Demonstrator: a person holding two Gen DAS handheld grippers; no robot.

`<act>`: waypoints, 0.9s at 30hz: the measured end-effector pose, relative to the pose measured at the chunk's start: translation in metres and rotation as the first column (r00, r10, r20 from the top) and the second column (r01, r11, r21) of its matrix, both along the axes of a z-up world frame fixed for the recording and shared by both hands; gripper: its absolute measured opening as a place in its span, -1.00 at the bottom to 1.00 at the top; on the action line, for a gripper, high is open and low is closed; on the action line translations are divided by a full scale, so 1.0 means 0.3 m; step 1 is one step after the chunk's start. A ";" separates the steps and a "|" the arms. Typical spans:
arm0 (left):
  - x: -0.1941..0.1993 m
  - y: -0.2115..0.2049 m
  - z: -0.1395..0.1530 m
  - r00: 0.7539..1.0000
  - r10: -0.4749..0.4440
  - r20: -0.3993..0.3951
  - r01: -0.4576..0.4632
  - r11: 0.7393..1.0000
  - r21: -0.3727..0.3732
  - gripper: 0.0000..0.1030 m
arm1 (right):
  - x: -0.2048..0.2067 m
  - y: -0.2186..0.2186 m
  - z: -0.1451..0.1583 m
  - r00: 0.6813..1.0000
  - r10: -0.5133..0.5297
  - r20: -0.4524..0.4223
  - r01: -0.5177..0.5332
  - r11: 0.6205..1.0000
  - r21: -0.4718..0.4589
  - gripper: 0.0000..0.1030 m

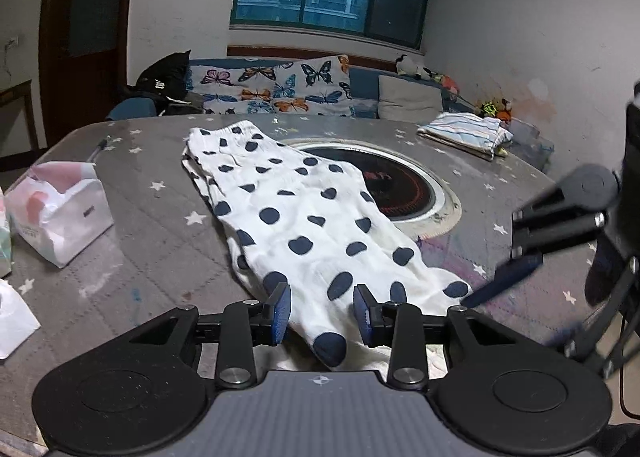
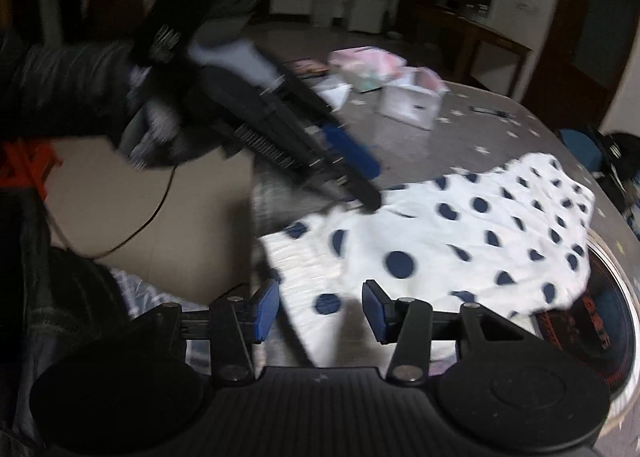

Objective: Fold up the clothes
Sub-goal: 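Grasp a pants cuff with the left tool while the right tool grasps the other cuff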

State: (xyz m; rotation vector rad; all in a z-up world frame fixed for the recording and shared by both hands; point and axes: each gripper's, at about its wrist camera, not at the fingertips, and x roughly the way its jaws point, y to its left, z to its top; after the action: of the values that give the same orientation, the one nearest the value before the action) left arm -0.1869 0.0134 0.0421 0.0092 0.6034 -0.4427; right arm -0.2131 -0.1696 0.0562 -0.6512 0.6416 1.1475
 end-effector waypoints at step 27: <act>-0.211 0.018 -0.087 0.968 -0.096 -0.232 0.057 0.984 -0.167 -0.12 | 0.011 0.046 -0.067 1.000 -0.014 0.018 0.014 1.000 -0.008 -0.46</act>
State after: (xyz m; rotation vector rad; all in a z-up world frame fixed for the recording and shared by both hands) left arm -0.2502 0.0189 0.0159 -0.1758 0.8055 -0.5713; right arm -0.2098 -0.1557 0.0361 -0.6629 0.6346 1.1255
